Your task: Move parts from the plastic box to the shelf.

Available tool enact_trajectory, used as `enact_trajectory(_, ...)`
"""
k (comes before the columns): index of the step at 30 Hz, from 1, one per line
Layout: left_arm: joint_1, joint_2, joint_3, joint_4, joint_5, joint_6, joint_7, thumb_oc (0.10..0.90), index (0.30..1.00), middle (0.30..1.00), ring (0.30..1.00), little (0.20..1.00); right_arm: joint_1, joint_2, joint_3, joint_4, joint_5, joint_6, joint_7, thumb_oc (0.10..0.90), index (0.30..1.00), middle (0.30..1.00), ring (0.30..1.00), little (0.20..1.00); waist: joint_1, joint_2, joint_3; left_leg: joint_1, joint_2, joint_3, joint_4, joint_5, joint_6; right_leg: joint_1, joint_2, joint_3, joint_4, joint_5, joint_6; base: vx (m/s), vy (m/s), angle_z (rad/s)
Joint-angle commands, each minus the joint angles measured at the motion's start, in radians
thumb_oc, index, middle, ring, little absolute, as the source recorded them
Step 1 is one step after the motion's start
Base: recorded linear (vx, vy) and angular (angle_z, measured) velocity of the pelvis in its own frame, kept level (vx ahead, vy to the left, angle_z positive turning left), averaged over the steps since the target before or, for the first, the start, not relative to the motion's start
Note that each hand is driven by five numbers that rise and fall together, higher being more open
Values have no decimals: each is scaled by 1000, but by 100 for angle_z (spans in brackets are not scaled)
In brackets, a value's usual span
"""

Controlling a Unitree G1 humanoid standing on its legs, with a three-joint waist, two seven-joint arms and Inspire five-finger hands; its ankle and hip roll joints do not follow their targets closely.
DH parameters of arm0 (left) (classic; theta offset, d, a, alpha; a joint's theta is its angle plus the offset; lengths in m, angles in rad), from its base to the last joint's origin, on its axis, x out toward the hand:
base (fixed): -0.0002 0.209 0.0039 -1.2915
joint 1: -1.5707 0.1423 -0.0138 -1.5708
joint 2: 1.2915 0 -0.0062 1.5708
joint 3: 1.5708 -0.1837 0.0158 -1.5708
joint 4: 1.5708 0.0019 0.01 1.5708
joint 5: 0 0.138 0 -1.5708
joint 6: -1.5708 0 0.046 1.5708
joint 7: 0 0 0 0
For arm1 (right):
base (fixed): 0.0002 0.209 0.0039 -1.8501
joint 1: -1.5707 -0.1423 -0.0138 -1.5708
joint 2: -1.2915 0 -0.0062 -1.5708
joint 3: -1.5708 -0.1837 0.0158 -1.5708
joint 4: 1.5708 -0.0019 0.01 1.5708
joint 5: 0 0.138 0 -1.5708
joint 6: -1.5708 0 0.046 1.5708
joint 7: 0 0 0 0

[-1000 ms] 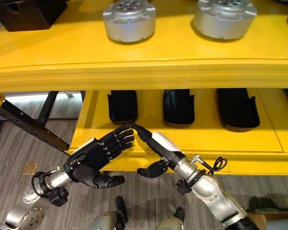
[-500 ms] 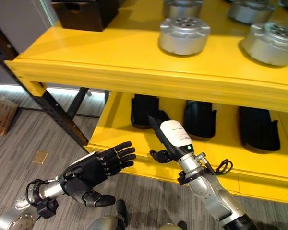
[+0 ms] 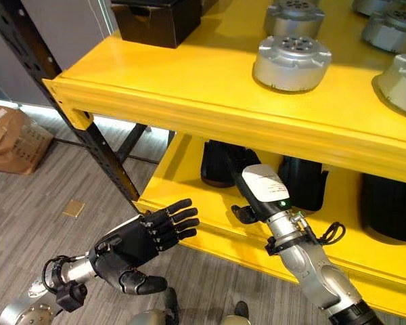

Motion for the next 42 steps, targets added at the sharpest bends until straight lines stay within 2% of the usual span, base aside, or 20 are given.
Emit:
enact_trajectory(1, -72, -44, 46, -91, -77, -98, -16, 900, 1000, 1000, 1000, 1000, -147, -40, -15, -29, 65, 20, -14, 900, 1000, 1000, 1000, 1000, 35, 3, 13, 92, 75, -27, 31, -137, -29, -36, -2, -39, 81, -26, -12, -13, 17, 10)
enact_trajectory(3, -79, -46, 41, -86, -44, -116, 13, 900, 1000, 1000, 1000, 1000, -173, -30, 0, 1, 72, 51, -14, 900, 1000, 1000, 1000, 1000, 38, 1, 24, 86, 76, -27, 33, -135, -30, -40, -3, -39, 80, -24, -13, -7, 17, -1)
enact_trajectory(4, -60, -45, 79, -83, 63, -194, 175, 900, 1000, 1000, 1000, 1000, -193, -19, 4, 42, 107, 79, 3, 900, 1000, 1000, 1000, 1000, 53, 0, 37, 78, 76, -34, 36, -132, -30, -42, -5, -46, 81, -25, -13, 0, 0, 0)
enact_trajectory(6, -29, -71, 159, -64, 117, -231, 306, 900, 1000, 1000, 1000, 1000, -173, -3, -21, 51, 93, 88, -3, 900, 1000, 1000, 1000, 1000, 77, -3, 48, 65, 73, -46, 42, -131, -28, -44, -7, -58, 84, -28, -14, -13, -14, 12)
enact_trajectory(8, 34, -127, 280, -52, 197, -241, 332, 900, 1000, 1000, 1000, 1000, -140, 24, -69, 52, 60, 91, -13, 900, 1000, 1000, 1000, 1000, 116, -10, 60, 45, 70, -69, 52, -129, -30, -40, -7, -77, 78, -27, -16, -27, -70, 34)
enact_trajectory(12, 48, -150, 321, -48, 216, -253, 364, 900, 1000, 1000, 1000, 1000, -134, 33, -77, 53, 8, 97, -41, 900, 1000, 1000, 1000, 1000, 130, -12, 66, 38, 69, -77, 54, -127, -32, -39, -8, -86, 80, -29, -17, -13, -21, 19)
enact_trajectory(13, 58, -171, 354, -47, 265, -272, 427, 900, 1000, 1000, 1000, 1000, -130, 43, -86, 52, -58, 109, -83, 900, 1000, 1000, 1000, 1000, 142, -15, 69, 33, 67, -86, 54, -126, -32, -38, -7, -92, 80, -32, -18, -7, -15, 11)
enact_trajectory(15, 62, -178, 372, -49, 277, -277, 446, 900, 1000, 1000, 1000, 1000, -127, 45, -95, 52, -80, 110, -98, 900, 1000, 1000, 1000, 1000, 148, -17, 70, 31, 66, -89, 54, -125, -33, -36, -6, -96, 79, -33, -18, -7, -16, 7)
enact_trajectory(18, 67, -191, 396, -52, 220, -264, 418, 900, 1000, 1000, 1000, 1000, -126, 46, -103, 46, -106, 90, -141, 900, 1000, 1000, 1000, 1000, 157, -19, 71, 28, 65, -93, 52, -124, -34, -34, -5, -101, 76, -33, -19, -4, -2, 2)
enact_trajectory(20, 61, -206, 403, -59, 213, -270, 380, 900, 1000, 1000, 1000, 1000, -134, 58, -104, 35, -143, 93, -184, 900, 1000, 1000, 1000, 1000, 164, -18, 75, 23, 64, -97, 52, -123, -34, -35, -5, -104, 76, -34, -18, -31, -3, 7)
enact_trajectory(23, 44, -201, 391, -83, 223, -254, 385, 900, 1000, 1000, 1000, 1000, -149, 54, -109, 25, -182, 104, -207, 900, 1000, 1000, 1000, 1000, 167, -19, 80, 14, 63, -99, 56, -125, -35, -40, -3, -106, 80, -36, -18, -53, 5, 13)
enact_trajectory(28, 26, -190, 368, -87, 222, -257, 391, 900, 1000, 1000, 1000, 1000, -177, 40, -93, 41, -173, 176, -210, 900, 1000, 1000, 1000, 1000, 168, -20, 87, 10, 62, -97, 56, -124, -34, -42, 0, -103, 77, -36, -18, -19, 2, 2)
enact_trajectory(32, 31, -187, 358, -91, 210, -266, 392, 900, 1000, 1000, 1000, 1000, -167, 45, -98, 48, -186, 211, -258, 900, 1000, 1000, 1000, 1000, 163, -19, 90, 12, 63, -95, 53, -123, -33, -42, 0, -100, 79, -36, -17, 0, 0, 0)
enact_trajectory(35, 33, -187, 353, -98, 204, -264, 395, 900, 1000, 1000, 1000, 1000, -162, 55, -114, 46, -193, 197, -306, 900, 1000, 1000, 1000, 1000, 161, -17, 87, 14, 62, -93, 52, -123, -31, -41, 0, -98, 80, -36, -17, 0, 0, 0)
enact_trajectory(36, 28, -186, 346, -100, 203, -263, 399, 900, 1000, 1000, 1000, 1000, -172, 61, -124, 39, -180, 165, -321, 900, 1000, 1000, 1000, 1000, 160, -16, 86, 15, 61, -93, 53, -125, -30, -40, -1, -97, 81, -38, -17, 0, 0, 0)
enact_trajectory(39, 16, -191, 334, -109, 210, -248, 415, 900, 1000, 1000, 1000, 1000, -193, 67, -123, 3, -159, 137, -300, 900, 1000, 1000, 1000, 1000, 158, -15, 83, 16, 59, -91, 53, -127, -31, -40, -1, -94, 80, -39, -17, 0, 0, 0)
enact_trajectory(42, 5, -196, 329, -112, 210, -234, 416, 900, 1000, 1000, 1000, 1000, -207, 75, -109, -33, -145, 143, -265, 900, 1000, 1000, 1000, 1000, 158, -15, 79, 19, 58, -89, 54, -129, -31, -39, -2, -92, 79, -39, -17, 0, 0, 0)
